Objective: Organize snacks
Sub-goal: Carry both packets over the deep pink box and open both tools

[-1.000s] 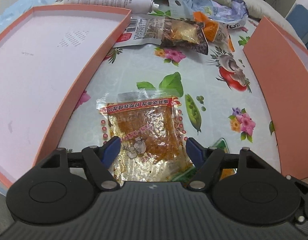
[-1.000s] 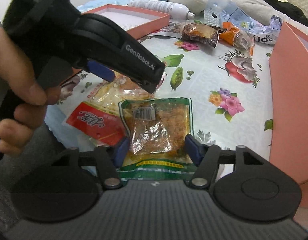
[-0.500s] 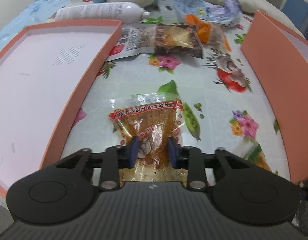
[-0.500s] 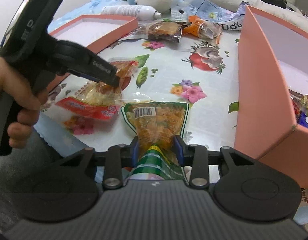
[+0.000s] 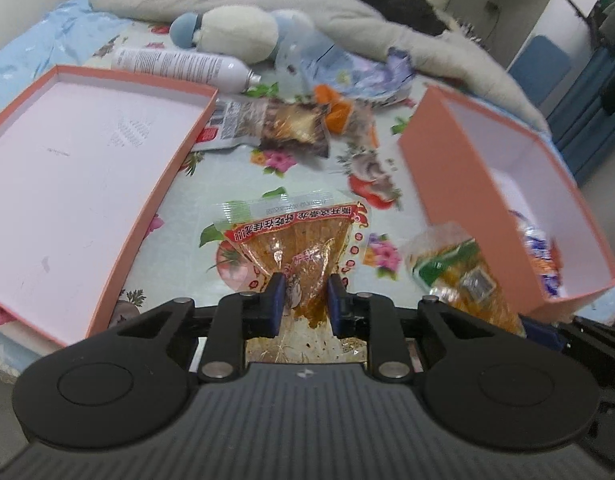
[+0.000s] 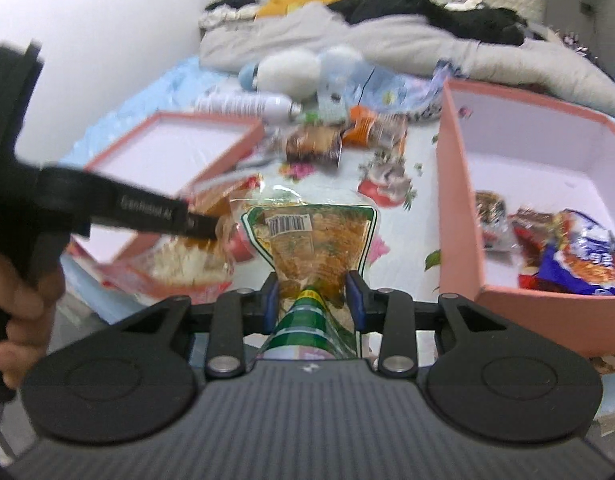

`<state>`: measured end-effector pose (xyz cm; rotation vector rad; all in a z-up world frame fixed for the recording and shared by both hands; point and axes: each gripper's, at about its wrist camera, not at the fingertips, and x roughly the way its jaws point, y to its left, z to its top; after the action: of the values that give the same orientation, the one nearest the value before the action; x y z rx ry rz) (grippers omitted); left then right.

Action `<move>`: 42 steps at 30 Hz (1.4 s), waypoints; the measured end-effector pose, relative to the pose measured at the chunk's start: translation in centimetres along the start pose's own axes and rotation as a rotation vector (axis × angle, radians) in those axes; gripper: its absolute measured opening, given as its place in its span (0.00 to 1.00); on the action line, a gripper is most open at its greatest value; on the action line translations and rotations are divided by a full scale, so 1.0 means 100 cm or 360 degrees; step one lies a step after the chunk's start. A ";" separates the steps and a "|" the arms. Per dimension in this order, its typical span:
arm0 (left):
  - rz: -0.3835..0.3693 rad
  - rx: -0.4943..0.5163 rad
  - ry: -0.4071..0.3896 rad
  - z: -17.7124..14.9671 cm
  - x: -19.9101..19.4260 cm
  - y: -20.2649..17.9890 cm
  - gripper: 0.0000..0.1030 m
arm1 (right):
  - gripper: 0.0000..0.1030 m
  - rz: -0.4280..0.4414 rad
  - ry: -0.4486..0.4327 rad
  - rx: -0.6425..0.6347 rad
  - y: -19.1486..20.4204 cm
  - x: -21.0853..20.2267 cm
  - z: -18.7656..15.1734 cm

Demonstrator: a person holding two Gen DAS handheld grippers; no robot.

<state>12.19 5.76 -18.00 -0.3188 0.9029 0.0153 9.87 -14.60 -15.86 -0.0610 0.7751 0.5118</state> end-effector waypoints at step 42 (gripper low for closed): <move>-0.0423 0.0289 -0.0019 0.083 0.019 -0.190 0.25 | 0.37 -0.0442 -0.0192 0.0453 -0.158 -0.067 0.043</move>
<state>22.50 -10.24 -9.68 -0.2668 0.8379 -0.3082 15.99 -30.22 -10.24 0.1241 0.7009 0.1375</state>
